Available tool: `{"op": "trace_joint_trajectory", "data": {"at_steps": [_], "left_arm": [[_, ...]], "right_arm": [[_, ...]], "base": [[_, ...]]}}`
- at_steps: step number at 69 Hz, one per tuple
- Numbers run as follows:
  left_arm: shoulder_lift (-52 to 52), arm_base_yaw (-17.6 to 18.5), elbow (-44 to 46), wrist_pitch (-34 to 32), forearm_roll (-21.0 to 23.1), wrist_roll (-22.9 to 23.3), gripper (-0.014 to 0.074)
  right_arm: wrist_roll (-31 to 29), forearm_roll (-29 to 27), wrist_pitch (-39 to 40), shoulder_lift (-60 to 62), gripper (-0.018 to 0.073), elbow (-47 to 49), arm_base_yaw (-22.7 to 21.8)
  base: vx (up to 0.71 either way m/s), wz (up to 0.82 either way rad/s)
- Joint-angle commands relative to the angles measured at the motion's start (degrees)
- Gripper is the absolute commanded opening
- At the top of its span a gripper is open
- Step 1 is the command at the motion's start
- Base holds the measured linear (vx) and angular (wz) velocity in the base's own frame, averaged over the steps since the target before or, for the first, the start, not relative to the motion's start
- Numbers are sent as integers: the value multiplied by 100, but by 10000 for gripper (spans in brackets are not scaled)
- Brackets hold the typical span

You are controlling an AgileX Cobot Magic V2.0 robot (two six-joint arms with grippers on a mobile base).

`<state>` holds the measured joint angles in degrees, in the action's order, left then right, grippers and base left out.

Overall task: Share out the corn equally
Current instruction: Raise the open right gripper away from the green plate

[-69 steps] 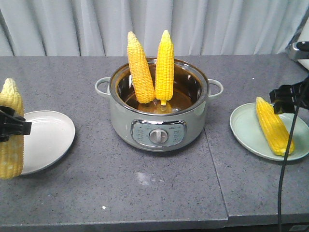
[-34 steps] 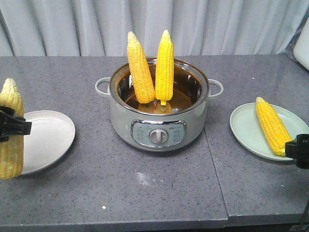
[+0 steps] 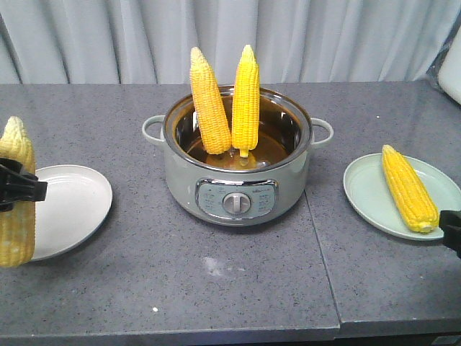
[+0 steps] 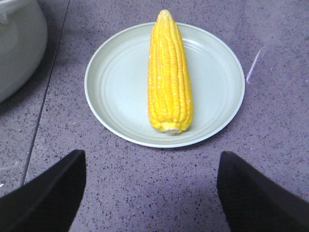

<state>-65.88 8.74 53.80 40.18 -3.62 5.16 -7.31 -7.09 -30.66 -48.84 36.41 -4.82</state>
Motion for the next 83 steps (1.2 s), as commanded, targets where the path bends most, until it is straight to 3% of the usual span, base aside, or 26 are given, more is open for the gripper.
{"op": "trace_joint_trajectory", "data": {"at_steps": [1, 20, 83], "left_arm": [[134, -1, 153, -335, -16, 48, 172], [134, -1, 153, -335, -16, 48, 172], [134, -1, 153, -335, -16, 48, 172]], "right_arm": [[-50, 16, 214, -194, 512, 338, -25], [-142, 57, -194, -963, 512, 966, -25], [-235, -43, -122, -1008, 512, 981, -25]], "base": [[0, 0], [0, 0], [0, 0]]}}
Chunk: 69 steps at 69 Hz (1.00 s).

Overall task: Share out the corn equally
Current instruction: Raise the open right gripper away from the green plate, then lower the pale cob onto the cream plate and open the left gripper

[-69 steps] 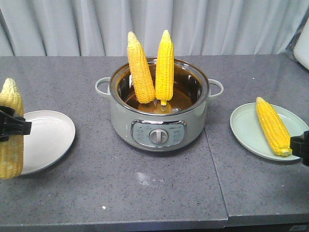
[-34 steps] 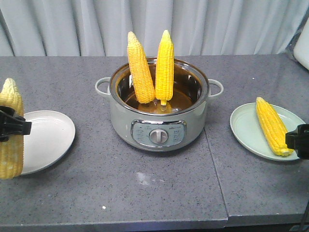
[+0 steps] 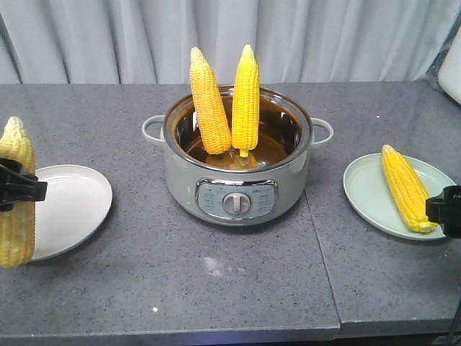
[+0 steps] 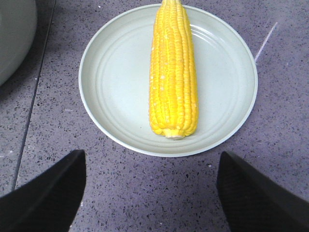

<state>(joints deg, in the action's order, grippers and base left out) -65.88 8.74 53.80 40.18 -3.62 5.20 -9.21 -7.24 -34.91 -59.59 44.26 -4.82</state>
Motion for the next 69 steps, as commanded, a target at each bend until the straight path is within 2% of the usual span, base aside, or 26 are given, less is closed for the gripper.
{"op": "trace_joint_trajectory", "data": {"at_steps": [1, 34, 51, 69], "left_arm": [[134, -1, 153, -335, -16, 44, 172], [115, -1, 208, -554, 22, 52, 172], [-739, -1, 1210, 597, 12, 52, 172], [-1607, -1, 2081, 1315, -144, 64, 175]], "right_arm": [[-45, -28, 304, 66, 512, 196, -25], [-45, -16, 304, 66, 512, 196, -25], [-51, -16, 301, 66, 512, 196, -25], [-51, -16, 297, 66, 512, 196, -25]], "base": [[0, 0], [0, 0], [0, 0], [0, 0]]}}
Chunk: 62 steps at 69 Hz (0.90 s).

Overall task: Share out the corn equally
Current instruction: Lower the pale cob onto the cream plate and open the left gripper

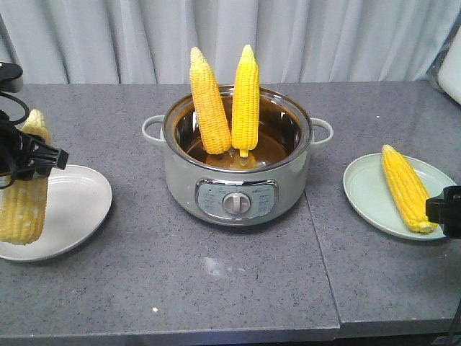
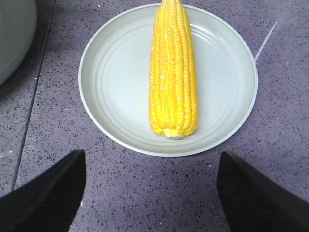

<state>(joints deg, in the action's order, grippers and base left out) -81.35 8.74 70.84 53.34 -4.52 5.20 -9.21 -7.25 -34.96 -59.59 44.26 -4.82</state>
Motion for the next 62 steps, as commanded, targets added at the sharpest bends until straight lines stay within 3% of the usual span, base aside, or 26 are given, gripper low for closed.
{"op": "trace_joint_trajectory", "data": {"at_steps": [1, 12, 30, 53, 62], "left_arm": [[-113, -1, 405, 21, -54, 72, 175], [-453, -62, 549, 207, -76, 319, 179], [-888, -406, 587, 449, -18, 324, 181], [-1301, -403, 690, 433, -30, 236, 193], [-1413, -403, 731, 315, -23, 236, 242]], "right_arm": [[-51, -14, 302, 66, 512, 196, -25], [-51, -14, 302, 66, 512, 196, -25], [-51, -14, 303, 66, 512, 196, -25], [-51, -14, 262, 66, 512, 196, -25], [-51, -14, 262, 66, 512, 196, -25]], "base": [[0, 0], [0, 0], [0, 0], [0, 0], [0, 0]]}}
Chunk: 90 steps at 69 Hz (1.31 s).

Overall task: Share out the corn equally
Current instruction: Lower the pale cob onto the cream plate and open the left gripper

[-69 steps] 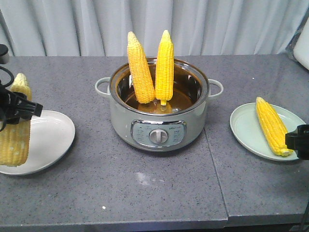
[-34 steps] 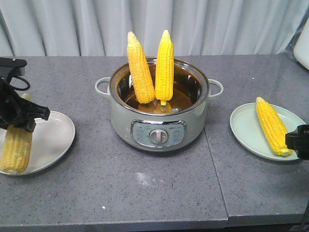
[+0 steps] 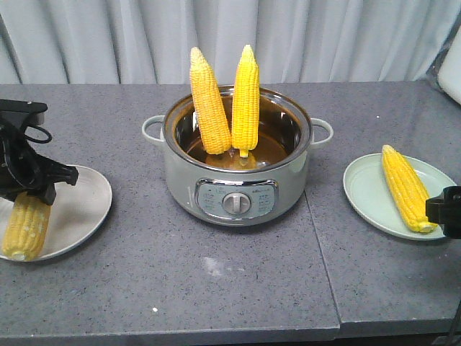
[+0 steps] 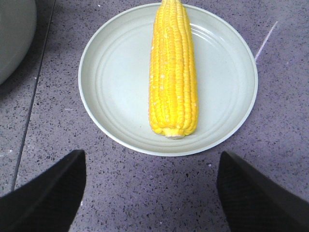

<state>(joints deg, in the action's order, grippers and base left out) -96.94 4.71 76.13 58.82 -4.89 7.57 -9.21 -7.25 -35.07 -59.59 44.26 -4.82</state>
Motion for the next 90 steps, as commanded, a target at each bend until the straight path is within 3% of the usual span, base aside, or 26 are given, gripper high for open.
{"op": "trace_joint_trajectory", "data": {"at_steps": [1, 25, 31, 43, 58, 71, 90], "left_arm": [[138, 0, 220, -234, 20, -1, 251], [-144, 0, 561, 149, 68, -57, 570], [-158, 0, 561, 146, 68, -57, 601], [-67, 0, 610, 55, 68, -64, 571], [402, 18, 610, -199, 184, -132, 469], [902, 18, 557, -309, 489, -506, 394], [2021, 18, -677, -1324, 612, -585, 370]], "right_arm": [[-51, -14, 273, 66, 512, 196, -25], [-51, -14, 274, 66, 512, 196, -25], [-51, -14, 274, 66, 512, 196, -25], [-51, -14, 274, 66, 512, 196, -25], [-51, -14, 274, 66, 512, 196, -25], [-51, -14, 274, 66, 512, 196, -25], [-51, -14, 274, 66, 512, 196, -25]], "base": [[0, 0], [0, 0], [0, 0], [0, 0], [0, 0], [0, 0], [0, 0]]}}
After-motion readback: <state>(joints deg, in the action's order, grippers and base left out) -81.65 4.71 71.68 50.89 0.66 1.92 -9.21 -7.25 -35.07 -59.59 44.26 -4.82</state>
